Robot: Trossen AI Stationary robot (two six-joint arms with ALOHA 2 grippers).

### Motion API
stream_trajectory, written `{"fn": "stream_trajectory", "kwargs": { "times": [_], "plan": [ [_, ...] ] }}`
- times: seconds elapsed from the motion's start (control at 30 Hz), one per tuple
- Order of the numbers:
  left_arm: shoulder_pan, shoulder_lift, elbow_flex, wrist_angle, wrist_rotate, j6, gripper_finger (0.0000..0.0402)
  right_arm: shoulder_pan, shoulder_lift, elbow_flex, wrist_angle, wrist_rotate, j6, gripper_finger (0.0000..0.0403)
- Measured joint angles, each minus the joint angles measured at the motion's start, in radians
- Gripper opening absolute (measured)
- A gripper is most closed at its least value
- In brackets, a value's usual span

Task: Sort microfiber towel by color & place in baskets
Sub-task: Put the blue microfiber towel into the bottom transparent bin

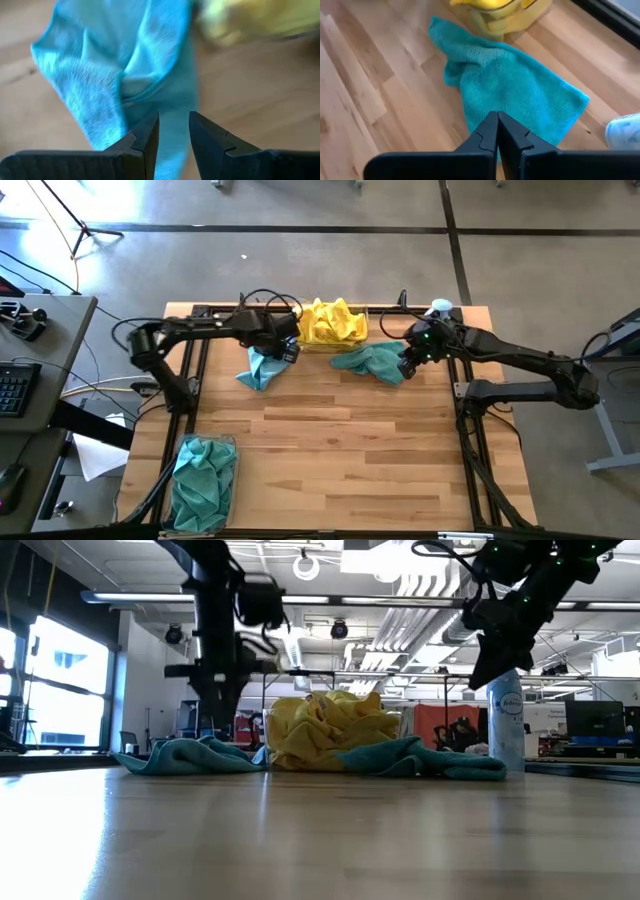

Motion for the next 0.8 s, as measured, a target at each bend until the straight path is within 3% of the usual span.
{"fn": "stream_trajectory", "kwargs": {
  "times": [0.27, 0.53, 0.63, 0.73, 0.8],
  "plan": [
    [0.036, 0.167, 0.000, -0.026, 0.020, -0.033, 0.0094, 0.000, -0.009, -0.014, 0.008, -0.073, -0.044, 0.0004],
    [0.038, 0.301, 0.005, -0.027, 0.057, -0.032, 0.0092, 0.000, -0.009, -0.014, 0.016, -0.079, -0.060, 0.0004],
    [0.015, 0.320, 0.005, -0.030, 0.085, -0.032, 0.0068, 0.000, -0.009, -0.014, 0.016, -0.082, -0.060, 0.0004],
    [-0.031, 0.308, 0.003, -0.031, 0.110, -0.040, 0.0017, 0.000, -0.009, -0.014, 0.016, -0.083, -0.060, 0.0004],
    [-0.062, 0.284, 0.001, -0.027, 0.122, -0.063, 0.0009, 0.000, -0.009, -0.014, 0.018, -0.083, -0.060, 0.0004]
  ]
}}
